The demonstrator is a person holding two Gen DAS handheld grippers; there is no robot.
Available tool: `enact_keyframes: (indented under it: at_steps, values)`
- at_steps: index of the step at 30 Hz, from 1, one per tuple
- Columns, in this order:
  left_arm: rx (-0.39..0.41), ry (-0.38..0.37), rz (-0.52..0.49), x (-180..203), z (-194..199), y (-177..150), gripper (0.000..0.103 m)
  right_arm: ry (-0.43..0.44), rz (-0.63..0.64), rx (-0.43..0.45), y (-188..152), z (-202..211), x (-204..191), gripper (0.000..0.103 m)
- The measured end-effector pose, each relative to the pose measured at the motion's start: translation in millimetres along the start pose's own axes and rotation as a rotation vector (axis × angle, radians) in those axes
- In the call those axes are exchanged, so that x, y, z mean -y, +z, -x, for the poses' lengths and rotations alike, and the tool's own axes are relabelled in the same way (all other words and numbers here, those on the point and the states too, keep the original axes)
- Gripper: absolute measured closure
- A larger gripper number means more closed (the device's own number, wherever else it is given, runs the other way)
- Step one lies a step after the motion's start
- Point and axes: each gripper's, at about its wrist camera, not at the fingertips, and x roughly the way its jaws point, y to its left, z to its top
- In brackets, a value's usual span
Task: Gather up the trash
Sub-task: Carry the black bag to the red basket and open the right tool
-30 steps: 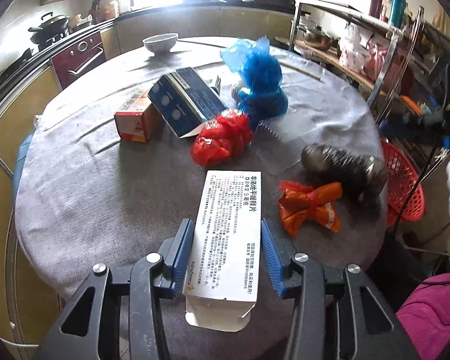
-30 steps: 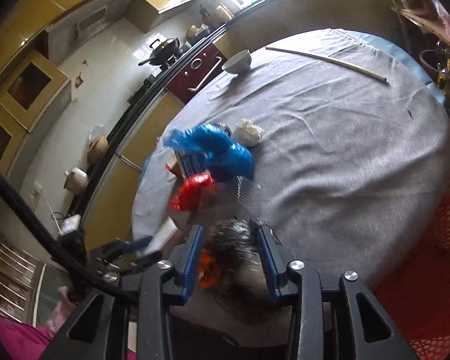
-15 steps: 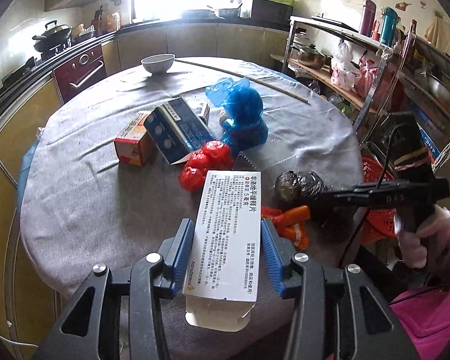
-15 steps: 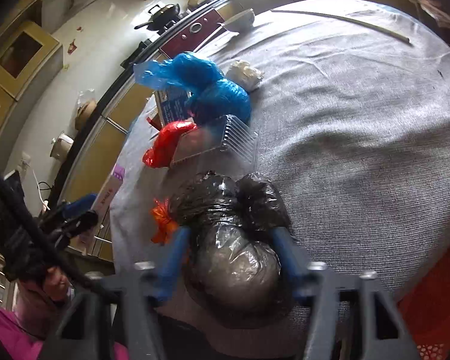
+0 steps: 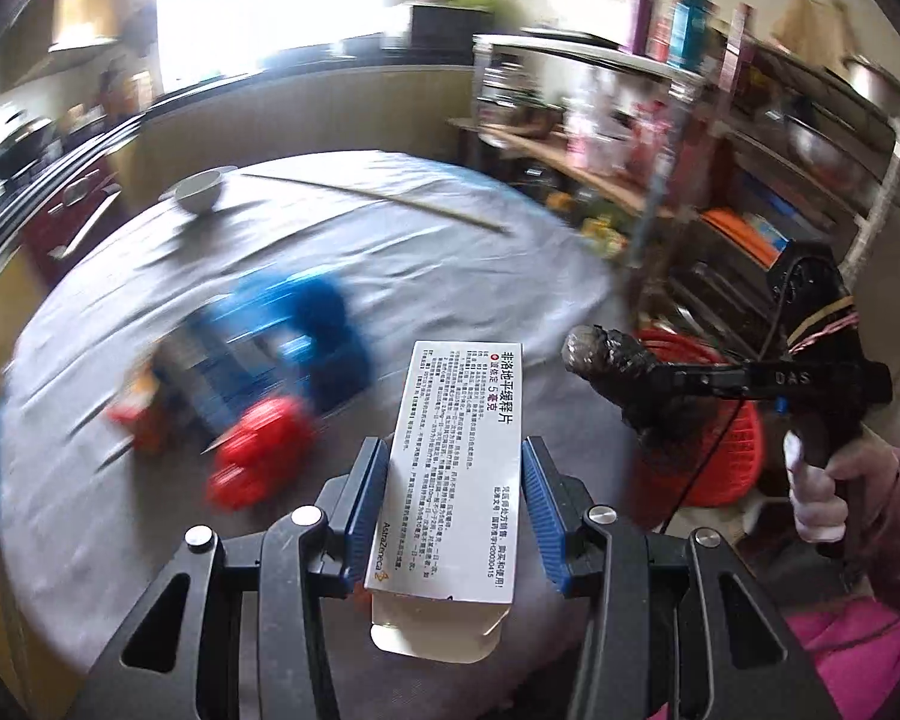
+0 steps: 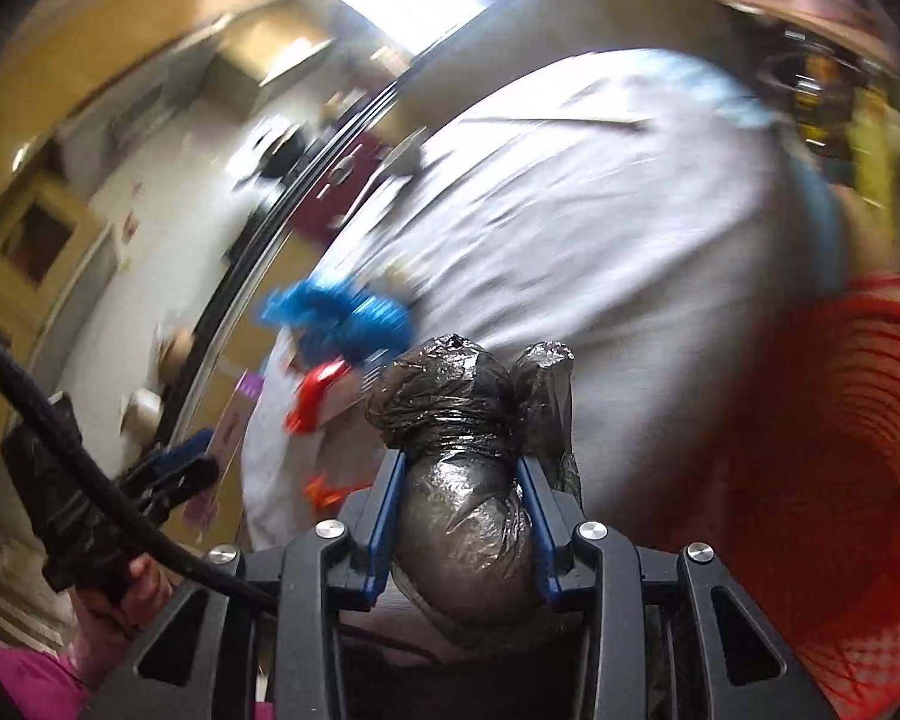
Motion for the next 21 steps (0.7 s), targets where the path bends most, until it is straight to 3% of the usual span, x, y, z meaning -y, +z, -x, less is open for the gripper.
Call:
enact_keyframes:
  at_steps: [5,9,13,15,21]
  values:
    - [-0.037,-0.118,-0.097,74,-47,34,0.056,-0.099,-0.164,0.109,-9,57,66,0.063]
    - [-0.097,-0.154,-0.158,132,-89,47,0.056,-0.142,-0.324,0.172,-26,97,121,0.061]
    - [-0.140,-0.145,-0.222,175,-123,54,0.055,-0.142,-0.433,0.202,-41,115,154,0.058]
    - [-0.155,-0.136,-0.251,188,-135,55,0.053,-0.148,-0.461,0.208,-48,121,162,0.047]
    - [-0.176,-0.108,-0.261,184,-134,50,0.048,-0.168,-0.493,0.236,-49,126,165,0.043]
